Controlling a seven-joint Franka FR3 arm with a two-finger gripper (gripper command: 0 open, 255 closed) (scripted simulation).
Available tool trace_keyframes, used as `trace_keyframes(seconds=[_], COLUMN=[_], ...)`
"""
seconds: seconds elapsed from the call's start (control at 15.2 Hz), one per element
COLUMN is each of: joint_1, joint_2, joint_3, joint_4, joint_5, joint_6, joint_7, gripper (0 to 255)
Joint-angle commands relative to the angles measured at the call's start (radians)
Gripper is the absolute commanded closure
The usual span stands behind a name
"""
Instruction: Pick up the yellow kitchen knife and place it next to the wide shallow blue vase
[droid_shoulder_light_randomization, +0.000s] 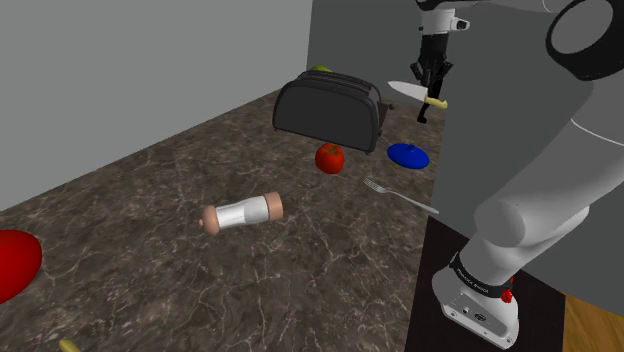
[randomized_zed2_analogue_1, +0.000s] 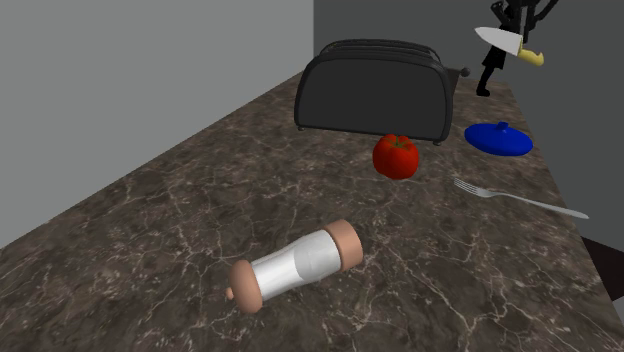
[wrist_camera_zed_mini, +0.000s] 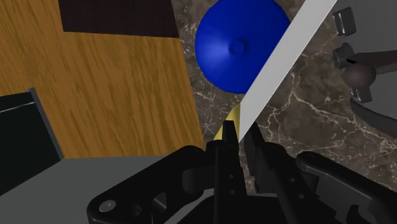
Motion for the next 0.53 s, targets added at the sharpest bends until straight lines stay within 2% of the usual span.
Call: trace_keyframes(seconds=[0.0, 0.46], joint_1=[-0.026, -0.115], joint_2=[0.036, 0.174], joint_3=[-0.027, -0.104], joint_4=[0.040, 0.208], joint_5=[-0.007, -0.006], joint_6=[0.003, -0.005], joint_7=[-0.055, -0.224], gripper=[255, 255])
